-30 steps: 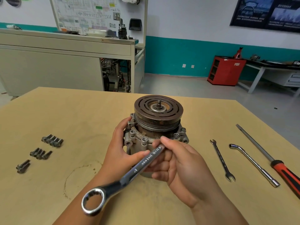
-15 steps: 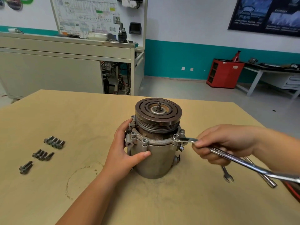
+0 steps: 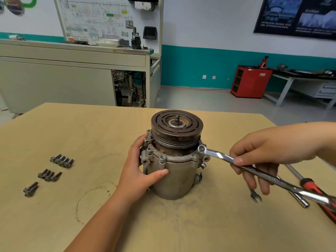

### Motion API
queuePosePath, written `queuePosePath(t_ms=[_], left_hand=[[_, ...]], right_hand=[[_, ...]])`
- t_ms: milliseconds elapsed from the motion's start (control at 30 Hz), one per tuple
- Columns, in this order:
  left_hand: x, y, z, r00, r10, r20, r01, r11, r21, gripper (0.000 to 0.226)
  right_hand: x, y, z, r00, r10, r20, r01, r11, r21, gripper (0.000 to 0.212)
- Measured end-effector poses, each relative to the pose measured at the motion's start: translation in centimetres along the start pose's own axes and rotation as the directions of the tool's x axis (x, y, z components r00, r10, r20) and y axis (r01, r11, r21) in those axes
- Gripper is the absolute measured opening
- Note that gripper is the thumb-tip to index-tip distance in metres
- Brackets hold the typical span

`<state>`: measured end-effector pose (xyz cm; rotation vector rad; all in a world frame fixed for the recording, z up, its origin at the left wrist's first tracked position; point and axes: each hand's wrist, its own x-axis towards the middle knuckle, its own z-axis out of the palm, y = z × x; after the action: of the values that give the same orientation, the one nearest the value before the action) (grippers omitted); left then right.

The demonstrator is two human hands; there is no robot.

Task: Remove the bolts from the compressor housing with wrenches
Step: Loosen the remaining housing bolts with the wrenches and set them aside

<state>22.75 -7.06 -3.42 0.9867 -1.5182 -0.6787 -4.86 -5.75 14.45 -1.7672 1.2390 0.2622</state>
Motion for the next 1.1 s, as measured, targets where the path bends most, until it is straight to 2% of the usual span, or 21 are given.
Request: queuePosePath(t_ms=[100,300,400,467,567,667,800,933,1000,1100], left_hand=[[0.0,0.0,0.0,1.0,0.001,0.002,-0.001,1.0,-0.008,0.091],[0.0,0.3,0.1,1.0,-0.006,-0.009,0.006,1.0,0.006,0.092],[0.0,0.4,0.0,1.0,-0.004,-0.011,0.004,1.0,0.008,0.091],[0.0,0.5,0.0,1.0,0.001,-0.007,-0.001,1.0,0.007,0.09],[0.0,0.4,0.1,1.0,0.01,-0.006,-0.01,1.0,-0.003,0.091],[0.0,0.2,0.1,1.0,0.016,-0.009,-0.015,1.0,0.002,0.09],[0.0,0.2,0.1,1.0,0.014,-0.008,-0.014,1.0,0.009,0.09],[0.0,0.3,0.0,1.0,0.008,-0.006,-0.007,1.0,0.023,0.09],[-0.1,0.3,0.0,1.0,0.005,-0.008,-0.005,1.0,0.024,0.09],[0.0,0.6,0.0,1.0,0.004,-0.004,-0.004,1.0,0.017,0.09]], right_hand=[[-0.7,0.0,-0.4,1.0,0.007,-0.024,-0.006,0.999,0.044,0.023],[-0.6,0.1,2.5,0.992,-0.081,-0.098,0.109,0.939,0.326,0.034],[-0.2,-1.0,5.3,0.977,-0.102,-0.185,0.195,0.77,0.607,0.035],[0.0,-2.0,6.7,0.966,-0.153,-0.207,0.257,0.645,0.72,0.038],[0.4,-3.4,7.9,0.957,-0.195,-0.213,0.286,0.533,0.796,0.039],[1.2,-4.0,8.5,0.959,-0.167,-0.229,0.281,0.479,0.831,0.035],[1.9,-4.0,8.5,0.957,-0.122,-0.265,0.291,0.469,0.834,0.02],[2.0,-3.6,8.3,0.948,-0.107,-0.301,0.312,0.501,0.807,0.031],[2.1,-3.4,8.0,0.957,-0.119,-0.264,0.286,0.545,0.789,0.033],[2.0,-2.6,6.8,0.977,-0.131,-0.167,0.211,0.686,0.696,0.033]])
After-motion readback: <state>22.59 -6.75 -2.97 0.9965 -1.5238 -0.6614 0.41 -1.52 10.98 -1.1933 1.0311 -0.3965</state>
